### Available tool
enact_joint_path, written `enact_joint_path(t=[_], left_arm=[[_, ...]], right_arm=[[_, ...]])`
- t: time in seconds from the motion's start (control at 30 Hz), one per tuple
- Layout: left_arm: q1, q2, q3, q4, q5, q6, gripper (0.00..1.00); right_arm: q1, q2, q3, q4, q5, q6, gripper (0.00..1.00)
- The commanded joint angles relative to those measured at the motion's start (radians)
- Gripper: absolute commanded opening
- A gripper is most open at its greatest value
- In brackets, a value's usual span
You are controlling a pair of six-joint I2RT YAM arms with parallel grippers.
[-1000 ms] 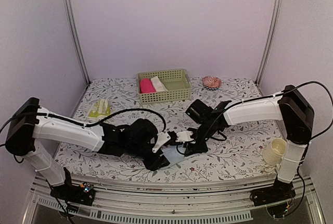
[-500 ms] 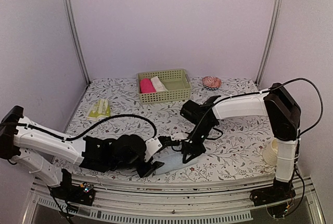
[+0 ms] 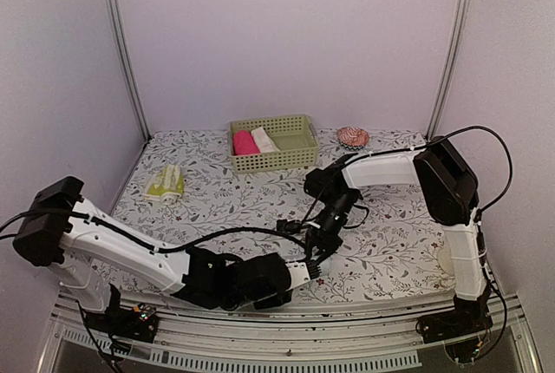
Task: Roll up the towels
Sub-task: Roll the towel at the center of the board, then pick up the towel from the center of the board.
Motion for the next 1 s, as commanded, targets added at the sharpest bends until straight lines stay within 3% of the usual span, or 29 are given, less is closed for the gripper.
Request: enact_joint_path(t=[0.0, 0.5, 0.97], left_arm=[[-0.031, 0.088, 0.066, -0.033, -0.123, 0.146, 0.60], [-0.033, 0.232, 0.099, 0.073, -0.225, 0.384, 0.62], [-0.009, 0.403, 0.131, 0.155, -0.257, 0.469, 0.60]], right_arm=[[-0.008, 0.111, 0.021, -0.143, 0.028, -0.017, 0.12], [-0.049, 0.243, 0.111, -0.265, -0.100, -0.025, 0.13], [-0.065, 0.258, 0.105, -0.267, -0.285, 0.019, 0.17]])
